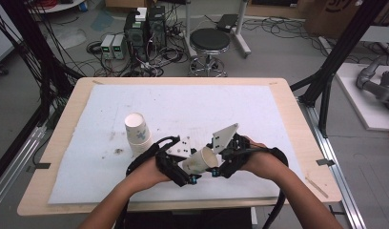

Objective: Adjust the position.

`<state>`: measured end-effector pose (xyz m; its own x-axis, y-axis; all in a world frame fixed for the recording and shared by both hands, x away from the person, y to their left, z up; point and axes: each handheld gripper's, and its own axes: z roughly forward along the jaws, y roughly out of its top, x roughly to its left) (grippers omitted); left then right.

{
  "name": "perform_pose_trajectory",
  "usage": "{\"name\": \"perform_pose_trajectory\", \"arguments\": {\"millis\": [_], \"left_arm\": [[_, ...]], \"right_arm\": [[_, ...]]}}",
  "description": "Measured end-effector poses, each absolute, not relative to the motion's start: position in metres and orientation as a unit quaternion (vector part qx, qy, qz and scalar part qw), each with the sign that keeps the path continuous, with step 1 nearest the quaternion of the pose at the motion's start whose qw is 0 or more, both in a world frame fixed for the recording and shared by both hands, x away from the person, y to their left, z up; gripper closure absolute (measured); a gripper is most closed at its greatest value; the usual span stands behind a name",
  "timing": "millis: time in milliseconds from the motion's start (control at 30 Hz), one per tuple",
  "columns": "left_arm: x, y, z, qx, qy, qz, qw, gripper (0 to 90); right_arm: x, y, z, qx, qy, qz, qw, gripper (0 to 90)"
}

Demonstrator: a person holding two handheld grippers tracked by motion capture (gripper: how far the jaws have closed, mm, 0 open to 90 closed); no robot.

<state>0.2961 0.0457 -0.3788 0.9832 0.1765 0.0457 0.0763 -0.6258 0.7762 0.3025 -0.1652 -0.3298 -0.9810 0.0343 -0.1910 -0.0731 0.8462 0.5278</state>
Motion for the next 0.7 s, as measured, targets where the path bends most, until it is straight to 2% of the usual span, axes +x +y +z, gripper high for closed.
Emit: {"name": "perform_pose_trajectory", "arguments": {"millis": [467,700], "left_arm": [[0.299,0.039,-0.381,0.907,0.073,0.047,0.413,21.5],[0.299,0.036,-0.383,0.912,0.069,0.035,0.402,26.9]], "right_arm": [[0.299,-0.154,-0.334,-0.027,0.966,0.237,0.096,28.0],[0.298,-0.150,-0.335,-0.035,0.969,0.227,0.093,27.9]]}}
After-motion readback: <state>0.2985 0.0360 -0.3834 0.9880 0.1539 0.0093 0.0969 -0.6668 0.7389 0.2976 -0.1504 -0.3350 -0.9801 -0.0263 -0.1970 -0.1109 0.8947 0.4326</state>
